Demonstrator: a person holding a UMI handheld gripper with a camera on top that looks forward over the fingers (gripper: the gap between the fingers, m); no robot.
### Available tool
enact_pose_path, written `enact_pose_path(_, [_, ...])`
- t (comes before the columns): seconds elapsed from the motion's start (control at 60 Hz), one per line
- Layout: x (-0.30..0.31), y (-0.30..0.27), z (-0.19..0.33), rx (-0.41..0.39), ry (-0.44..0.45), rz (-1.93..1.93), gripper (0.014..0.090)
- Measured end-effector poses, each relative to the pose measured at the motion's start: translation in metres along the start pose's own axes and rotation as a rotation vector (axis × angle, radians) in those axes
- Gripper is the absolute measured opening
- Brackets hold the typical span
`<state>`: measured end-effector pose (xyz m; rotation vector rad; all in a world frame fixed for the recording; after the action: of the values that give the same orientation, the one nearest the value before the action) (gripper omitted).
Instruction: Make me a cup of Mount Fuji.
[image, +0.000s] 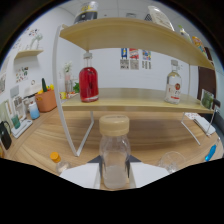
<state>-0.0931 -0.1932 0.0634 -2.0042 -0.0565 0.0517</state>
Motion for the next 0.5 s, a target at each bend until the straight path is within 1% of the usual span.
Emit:
enact_pose_path(0.05, [-0.001,0.006,0.003,-0.023,-0.002,0.0,0.0385])
enact_pose_path(0.183, [-0.005,0.012,0.005,-0.039,-0.018,-0.005,0.0395])
enact_pose_path(0.5, [-0.009,0.019,-0.009,-0.018,-0.023,-0.027,0.0424])
